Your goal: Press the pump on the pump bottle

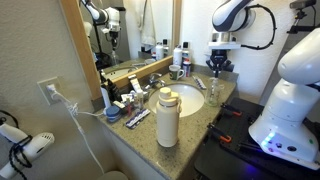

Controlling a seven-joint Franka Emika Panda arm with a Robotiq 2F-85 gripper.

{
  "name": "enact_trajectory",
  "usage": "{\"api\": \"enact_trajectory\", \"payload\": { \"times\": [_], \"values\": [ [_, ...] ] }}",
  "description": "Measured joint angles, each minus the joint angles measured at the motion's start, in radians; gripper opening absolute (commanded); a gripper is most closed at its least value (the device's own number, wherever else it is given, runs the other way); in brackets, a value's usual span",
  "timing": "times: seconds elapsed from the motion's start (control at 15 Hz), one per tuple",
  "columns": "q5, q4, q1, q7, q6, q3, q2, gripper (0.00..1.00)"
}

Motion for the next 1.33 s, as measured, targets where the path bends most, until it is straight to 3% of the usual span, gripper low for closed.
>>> {"api": "enact_trajectory", "payload": {
  "times": [1.33],
  "values": [
    [0.049,0.063,0.005,-0.026,-0.058,-0.033,0.083,0.0]
  ]
}}
